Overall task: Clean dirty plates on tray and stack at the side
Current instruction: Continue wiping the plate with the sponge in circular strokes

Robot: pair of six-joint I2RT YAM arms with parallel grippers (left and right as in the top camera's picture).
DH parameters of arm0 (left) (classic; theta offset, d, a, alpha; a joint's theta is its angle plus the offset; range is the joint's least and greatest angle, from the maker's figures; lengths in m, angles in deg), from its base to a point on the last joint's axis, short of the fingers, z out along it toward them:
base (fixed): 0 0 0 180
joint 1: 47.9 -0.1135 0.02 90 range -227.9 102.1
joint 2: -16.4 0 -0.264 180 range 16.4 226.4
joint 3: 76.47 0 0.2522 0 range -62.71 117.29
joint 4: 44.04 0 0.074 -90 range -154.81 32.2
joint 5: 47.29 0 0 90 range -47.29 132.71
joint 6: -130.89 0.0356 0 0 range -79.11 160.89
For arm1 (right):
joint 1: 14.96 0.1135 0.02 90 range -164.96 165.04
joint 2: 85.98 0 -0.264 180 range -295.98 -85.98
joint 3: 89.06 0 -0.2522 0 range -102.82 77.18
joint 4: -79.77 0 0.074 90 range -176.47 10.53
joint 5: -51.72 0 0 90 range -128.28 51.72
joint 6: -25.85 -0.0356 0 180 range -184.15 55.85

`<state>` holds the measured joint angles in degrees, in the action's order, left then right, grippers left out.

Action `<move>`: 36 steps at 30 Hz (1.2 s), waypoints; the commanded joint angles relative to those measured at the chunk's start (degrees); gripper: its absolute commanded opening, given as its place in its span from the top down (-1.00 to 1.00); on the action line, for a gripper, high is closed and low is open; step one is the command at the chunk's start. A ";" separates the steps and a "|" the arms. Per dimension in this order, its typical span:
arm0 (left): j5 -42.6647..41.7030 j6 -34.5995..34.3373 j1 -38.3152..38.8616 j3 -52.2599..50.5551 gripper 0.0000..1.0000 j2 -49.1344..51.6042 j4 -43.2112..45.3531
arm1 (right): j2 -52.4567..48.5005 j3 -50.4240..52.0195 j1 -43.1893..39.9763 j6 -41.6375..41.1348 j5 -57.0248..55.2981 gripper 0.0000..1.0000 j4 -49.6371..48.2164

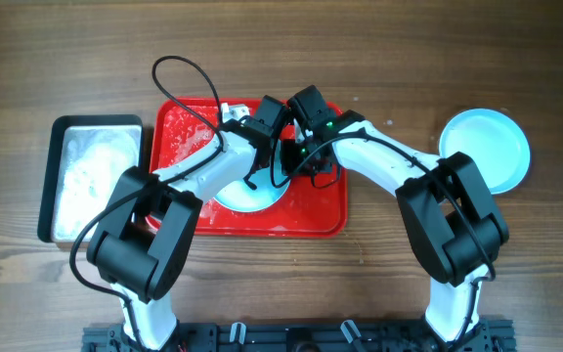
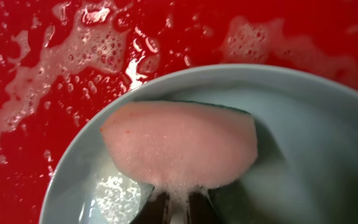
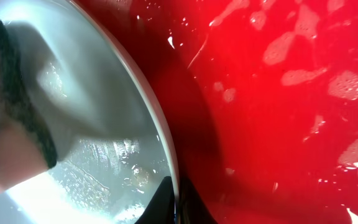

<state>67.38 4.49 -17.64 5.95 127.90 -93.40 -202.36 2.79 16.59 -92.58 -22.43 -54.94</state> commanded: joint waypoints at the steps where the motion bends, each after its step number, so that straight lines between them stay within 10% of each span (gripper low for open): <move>1: -12.52 1.66 0.33 -0.20 0.92 1.92 2.29 | -2.69 1.03 0.81 0.85 -4.17 0.91 0.66; 8: -38.36 16.96 -1.29 -0.20 0.92 1.92 0.37 | -2.69 1.03 0.81 0.87 -4.15 0.91 0.66; 18: -25.42 16.11 -13.44 -0.20 0.92 1.92 -15.96 | -2.69 1.03 0.81 0.83 -4.15 0.91 0.68; 24: -17.75 9.25 -17.86 -0.20 0.92 1.92 -7.28 | -2.67 1.03 0.81 0.83 -4.15 0.91 0.66; 36: -41.72 16.81 -10.78 -0.20 0.92 1.92 0.94 | -2.69 1.03 0.81 0.85 -4.17 0.92 0.66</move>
<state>34.05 16.46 -31.28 6.93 127.51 -90.16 -202.36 2.77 17.05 -92.79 -23.45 -55.29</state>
